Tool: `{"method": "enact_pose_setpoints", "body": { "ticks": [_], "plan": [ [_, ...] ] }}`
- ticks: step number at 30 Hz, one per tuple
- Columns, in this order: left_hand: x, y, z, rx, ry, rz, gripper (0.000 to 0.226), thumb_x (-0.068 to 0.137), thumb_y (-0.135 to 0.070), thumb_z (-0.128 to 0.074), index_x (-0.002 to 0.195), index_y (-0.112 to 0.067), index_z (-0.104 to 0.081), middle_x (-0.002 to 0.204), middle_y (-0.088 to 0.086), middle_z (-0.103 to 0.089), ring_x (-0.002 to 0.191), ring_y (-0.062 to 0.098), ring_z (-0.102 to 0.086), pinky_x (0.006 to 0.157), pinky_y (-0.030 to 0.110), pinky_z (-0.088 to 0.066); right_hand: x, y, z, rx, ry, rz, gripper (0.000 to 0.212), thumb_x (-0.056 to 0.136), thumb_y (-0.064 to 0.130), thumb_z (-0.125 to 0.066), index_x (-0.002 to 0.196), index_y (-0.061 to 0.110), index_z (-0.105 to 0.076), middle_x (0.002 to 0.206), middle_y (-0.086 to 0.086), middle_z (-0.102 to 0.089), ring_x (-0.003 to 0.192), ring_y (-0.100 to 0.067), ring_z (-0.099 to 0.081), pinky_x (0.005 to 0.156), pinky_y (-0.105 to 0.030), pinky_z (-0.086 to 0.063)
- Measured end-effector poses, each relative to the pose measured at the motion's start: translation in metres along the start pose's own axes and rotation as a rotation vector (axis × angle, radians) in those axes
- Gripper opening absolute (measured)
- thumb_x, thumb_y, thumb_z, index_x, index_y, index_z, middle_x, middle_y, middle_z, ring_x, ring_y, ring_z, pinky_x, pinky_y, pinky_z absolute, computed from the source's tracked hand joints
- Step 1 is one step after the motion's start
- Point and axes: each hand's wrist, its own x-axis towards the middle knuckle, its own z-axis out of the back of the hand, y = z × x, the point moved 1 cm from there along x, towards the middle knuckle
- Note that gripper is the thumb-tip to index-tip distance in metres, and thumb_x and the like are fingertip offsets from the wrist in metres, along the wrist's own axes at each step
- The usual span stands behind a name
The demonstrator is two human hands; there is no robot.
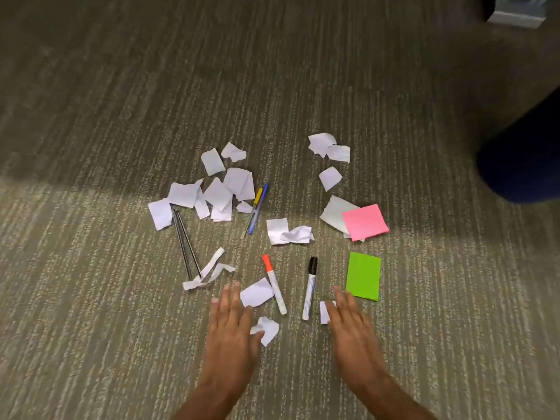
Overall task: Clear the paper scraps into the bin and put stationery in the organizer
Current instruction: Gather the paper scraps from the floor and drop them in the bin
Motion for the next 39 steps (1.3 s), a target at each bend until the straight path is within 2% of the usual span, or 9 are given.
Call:
{"method": "enact_pose_setpoints", "body": {
  "ticks": [2, 6, 10, 14, 20, 24, 28, 34, 39],
  "plan": [
    [0.003, -0.001, -0.008, -0.020, -0.004, -0.009, 0.040, 0.076, -0.035, -0.080, 0.110, -0.023, -0.063, 0.160, 0.018, -0.032, 0.152, 0.035, -0.020, 0.118, 0.052, -0.015, 0.003, -0.001, -0.003, -0.006, -0.036, 0.006, 0.091, 0.047, -0.015, -0.067, 0.133, 0.012, -0.056, 0.146, -0.013, -0.051, 0.133, -0.033, -0.050, 0.105, -0.047, -0.041],
    [0.006, -0.004, -0.029, -0.021, 0.070, 0.000, 0.052, 0.077, -0.044, -0.077, 0.123, -0.027, -0.061, 0.166, 0.014, -0.018, 0.155, 0.032, -0.003, 0.121, 0.050, -0.007, 0.005, -0.005, -0.019, -0.079, -0.078, -0.004, 0.084, 0.049, -0.018, -0.058, 0.128, 0.012, -0.062, 0.131, -0.010, -0.064, 0.127, -0.033, -0.056, 0.108, -0.046, -0.021],
    [0.013, -0.005, -0.038, 0.035, 0.074, 0.004, 0.053, 0.070, -0.043, -0.084, 0.114, -0.022, -0.064, 0.163, 0.016, -0.024, 0.153, 0.029, -0.002, 0.120, 0.049, -0.002, 0.014, -0.006, -0.018, -0.013, -0.083, 0.004, 0.073, 0.056, -0.014, -0.057, 0.123, 0.015, -0.062, 0.122, -0.008, -0.065, 0.119, -0.031, -0.059, 0.101, -0.043, -0.031],
    [0.019, -0.005, -0.044, 0.010, 0.094, -0.003, 0.045, 0.062, -0.032, -0.090, 0.099, -0.021, -0.068, 0.155, 0.015, -0.042, 0.150, 0.029, -0.014, 0.117, 0.052, -0.015, 0.017, -0.008, -0.021, 0.047, -0.066, -0.001, 0.061, 0.068, 0.000, -0.070, 0.123, 0.023, -0.057, 0.112, 0.002, -0.061, 0.111, -0.023, -0.054, 0.095, -0.040, -0.034],
    [0.032, 0.002, -0.035, -0.143, -0.074, 0.013, 0.028, 0.067, -0.015, -0.087, 0.073, -0.027, -0.063, 0.143, 0.004, -0.057, 0.146, 0.030, -0.038, 0.117, 0.051, -0.019, 0.012, -0.011, -0.027, 0.326, -0.223, -0.100, 0.036, 0.090, 0.031, -0.040, 0.111, 0.022, -0.067, 0.099, 0.003, -0.067, 0.095, -0.021, -0.059, 0.080, -0.030, -0.035],
    [0.057, 0.009, -0.022, -0.281, -0.124, 0.097, 0.023, 0.072, -0.021, -0.085, 0.075, -0.032, -0.065, 0.123, -0.009, -0.070, 0.123, 0.021, -0.061, 0.106, 0.044, -0.032, 0.024, -0.005, -0.010, 0.711, -0.369, -0.320, 0.018, 0.093, 0.017, -0.061, 0.108, 0.021, -0.069, 0.104, 0.003, -0.065, 0.094, -0.021, -0.060, 0.074, -0.026, -0.042],
    [0.069, 0.008, -0.018, -0.268, -0.031, 0.096, 0.013, 0.082, -0.028, -0.073, 0.087, -0.034, -0.062, 0.110, -0.015, -0.060, 0.108, 0.013, -0.055, 0.098, 0.036, -0.035, 0.057, 0.007, 0.017, 0.988, -0.438, -0.403, 0.025, 0.089, 0.006, -0.064, 0.110, 0.020, -0.068, 0.109, 0.001, -0.066, 0.101, -0.019, -0.062, 0.083, -0.026, -0.047],
    [0.079, 0.014, -0.012, -0.393, 0.012, 0.166, 0.035, 0.084, -0.037, -0.070, 0.111, -0.036, -0.048, 0.114, -0.019, -0.058, 0.114, 0.010, -0.051, 0.105, 0.034, -0.032, 0.106, 0.034, 0.043, 0.941, -0.365, -0.198, 0.022, 0.089, 0.006, -0.063, 0.104, 0.020, -0.069, 0.102, 0.006, -0.066, 0.098, -0.010, -0.060, 0.086, -0.033, -0.049],
    [0.084, 0.022, -0.012, -0.265, 0.122, 0.133, 0.019, 0.087, -0.045, -0.061, 0.100, -0.031, -0.056, 0.118, -0.009, -0.055, 0.119, 0.013, -0.047, 0.106, 0.033, -0.029, 0.127, 0.048, 0.059, 0.960, -0.324, -0.131, 0.015, 0.087, 0.008, -0.066, 0.080, 0.021, -0.069, 0.079, 0.008, -0.066, 0.077, 0.004, -0.058, 0.059, -0.008, -0.041]
  ]
}}
